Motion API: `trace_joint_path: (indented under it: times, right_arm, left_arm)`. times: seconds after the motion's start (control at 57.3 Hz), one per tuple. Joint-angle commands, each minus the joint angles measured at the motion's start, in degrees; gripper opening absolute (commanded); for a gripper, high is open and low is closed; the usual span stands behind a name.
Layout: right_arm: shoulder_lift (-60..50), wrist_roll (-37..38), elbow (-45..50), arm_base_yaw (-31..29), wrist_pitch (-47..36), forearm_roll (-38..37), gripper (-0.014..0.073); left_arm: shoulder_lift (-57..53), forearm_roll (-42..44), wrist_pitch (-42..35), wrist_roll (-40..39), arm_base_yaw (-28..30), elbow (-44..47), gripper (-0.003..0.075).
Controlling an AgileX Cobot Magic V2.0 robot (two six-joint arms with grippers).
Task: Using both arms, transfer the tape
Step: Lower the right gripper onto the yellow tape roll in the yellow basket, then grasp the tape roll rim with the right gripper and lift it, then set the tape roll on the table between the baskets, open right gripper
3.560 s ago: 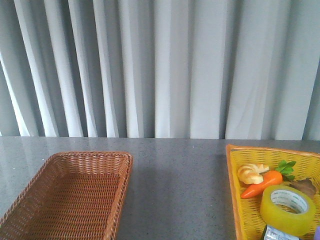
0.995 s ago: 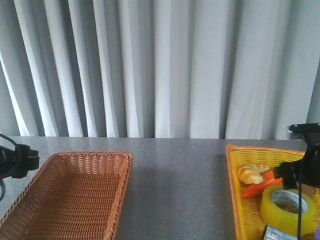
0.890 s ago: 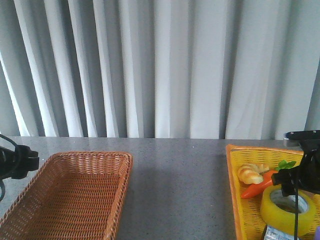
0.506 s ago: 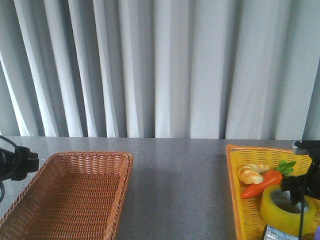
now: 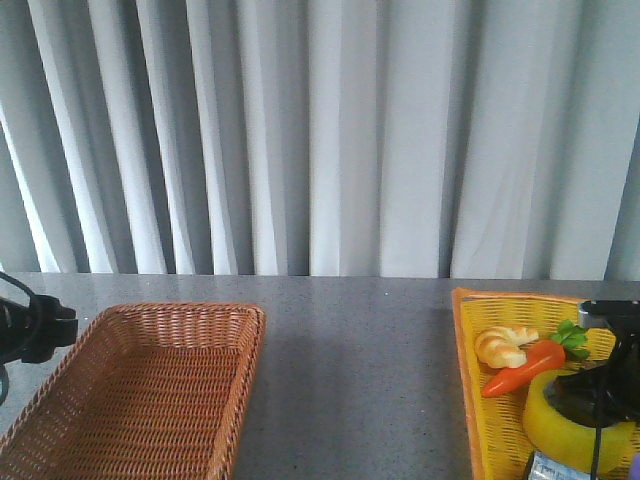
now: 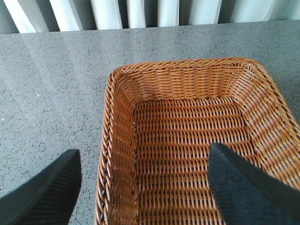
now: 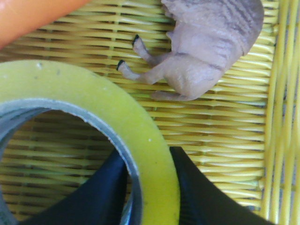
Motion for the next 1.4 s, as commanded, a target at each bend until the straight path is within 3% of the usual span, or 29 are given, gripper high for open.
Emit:
trace_joint_path:
  times: [0.0,0.436,0.646,0.908,1.187,1.379]
  right_arm:
    - [-2.6,-1.0,-3.0,-0.3,-1.2,-1.6,-0.0012]
    - [-4.4,-4.5,-19.8,2.9,7.9,2.4,0.0008]
    - [-5.7,-6.9,-29.2,14.1,10.5,2.4,0.0036]
    - [-3.3,-6.9,-29.6,28.0,8.4,0.6,0.0055]
    - [4.9,-5.8,-29.6,28.9,13.5,1.1,0.008]
    - [8.1,-4.5,-29.6,28.9,13.1,-2.0,0.0159]
  left_arm:
    - [-1.5,-0.4,-3.0,-0.1,-0.4,-1.9,0.0531]
    - [-1.5,-0.4,-2.2,-0.1,-0.4,-1.9,0.0531]
    - [-1.5,-0.4,-2.2,-0.1,-0.4,-1.9,0.0531]
    - [-1.5,-0.4,-2.2,-0.1,-0.4,-1.9,0.0515]
    - [-1.5,-0.4,-1.8,-0.1,-0.4,-1.9,0.0514]
    - [-1.5,-0.4,-1.7,-0.1,-0.4,-1.9,0.0514]
